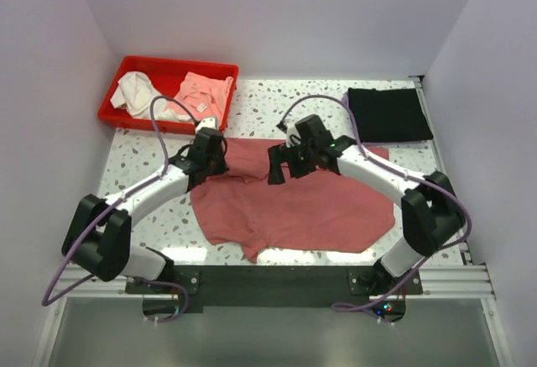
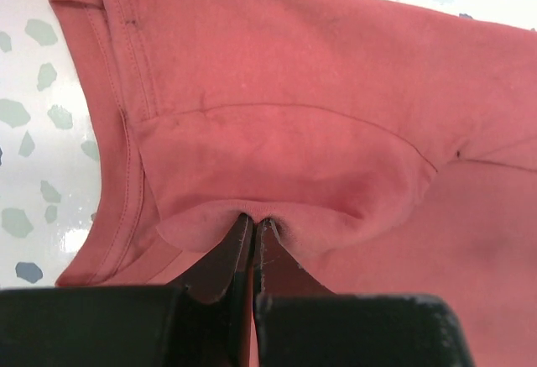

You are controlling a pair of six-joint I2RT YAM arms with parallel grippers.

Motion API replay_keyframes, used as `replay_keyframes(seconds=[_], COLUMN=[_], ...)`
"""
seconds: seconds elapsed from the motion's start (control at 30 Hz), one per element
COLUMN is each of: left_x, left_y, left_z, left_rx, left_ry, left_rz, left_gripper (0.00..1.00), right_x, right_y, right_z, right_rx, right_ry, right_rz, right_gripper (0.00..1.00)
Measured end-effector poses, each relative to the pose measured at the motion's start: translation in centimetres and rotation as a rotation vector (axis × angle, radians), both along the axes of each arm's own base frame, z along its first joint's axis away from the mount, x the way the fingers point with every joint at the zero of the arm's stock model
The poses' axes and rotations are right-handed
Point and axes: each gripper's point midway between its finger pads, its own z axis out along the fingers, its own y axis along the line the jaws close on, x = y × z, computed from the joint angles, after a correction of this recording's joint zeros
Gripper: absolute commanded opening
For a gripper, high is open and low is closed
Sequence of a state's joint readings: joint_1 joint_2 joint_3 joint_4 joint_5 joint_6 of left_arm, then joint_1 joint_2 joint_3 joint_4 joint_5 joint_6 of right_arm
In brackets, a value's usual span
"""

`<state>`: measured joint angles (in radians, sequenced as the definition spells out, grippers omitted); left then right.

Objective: Fold and stack the t-shirts
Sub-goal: Fold the tshirt

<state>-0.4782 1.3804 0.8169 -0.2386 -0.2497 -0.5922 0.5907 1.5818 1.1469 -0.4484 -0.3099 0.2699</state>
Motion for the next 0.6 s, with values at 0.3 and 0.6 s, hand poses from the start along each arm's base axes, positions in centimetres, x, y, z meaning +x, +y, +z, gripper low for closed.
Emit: replay_keyframes(seconds=[0.3, 0.6], left_x=[5.5, 6.1], left_y=[0.6, 1.1], left_z=[-0.6, -3.1], left_rx=[0.004, 0.002], left_ry=[0.003, 0.065], left_rz=[0.071, 0.078], left_gripper=[0.00, 0.00], right_x=[-2.5, 1.8], right_y=[9.6, 13.2], right_z=[-5.0, -6.7], right_rx=[-0.016, -0.049], right_ry=[-0.009, -0.100], right_rz=[0.180, 0.097], right_gripper=[0.75, 0.70])
